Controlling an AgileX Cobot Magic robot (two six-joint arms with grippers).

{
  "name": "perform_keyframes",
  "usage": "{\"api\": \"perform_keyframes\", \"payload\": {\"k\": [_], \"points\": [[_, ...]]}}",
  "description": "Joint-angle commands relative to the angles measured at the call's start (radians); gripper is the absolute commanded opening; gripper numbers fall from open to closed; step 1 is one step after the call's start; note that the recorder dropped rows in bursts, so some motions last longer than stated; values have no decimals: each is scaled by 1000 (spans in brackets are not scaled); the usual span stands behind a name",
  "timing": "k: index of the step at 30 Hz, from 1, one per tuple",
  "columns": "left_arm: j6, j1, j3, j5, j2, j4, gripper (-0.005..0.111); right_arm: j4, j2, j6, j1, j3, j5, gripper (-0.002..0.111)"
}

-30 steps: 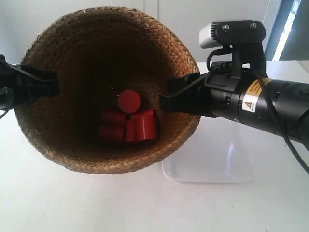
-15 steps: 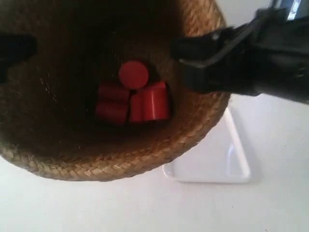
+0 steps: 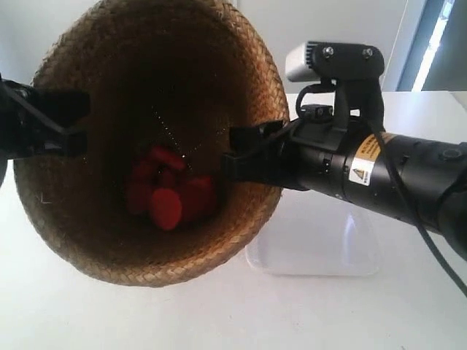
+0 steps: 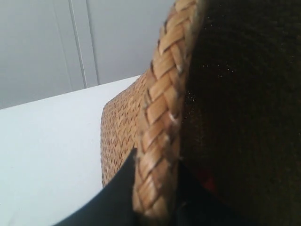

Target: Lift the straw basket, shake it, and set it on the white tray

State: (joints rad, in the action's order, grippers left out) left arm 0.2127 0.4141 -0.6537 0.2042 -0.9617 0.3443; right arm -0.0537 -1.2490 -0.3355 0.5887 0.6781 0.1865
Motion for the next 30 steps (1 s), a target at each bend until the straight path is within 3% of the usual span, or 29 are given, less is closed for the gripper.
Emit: {"api": "perform_keyframes", "payload": {"k": [1,30], "points": [[26,10,-9,10,12,-21,0,-8,16,20,9,10,23,0],[28,10,-9,-13,14,-21,0,-11,22,69,9,10,-4,0]]}}
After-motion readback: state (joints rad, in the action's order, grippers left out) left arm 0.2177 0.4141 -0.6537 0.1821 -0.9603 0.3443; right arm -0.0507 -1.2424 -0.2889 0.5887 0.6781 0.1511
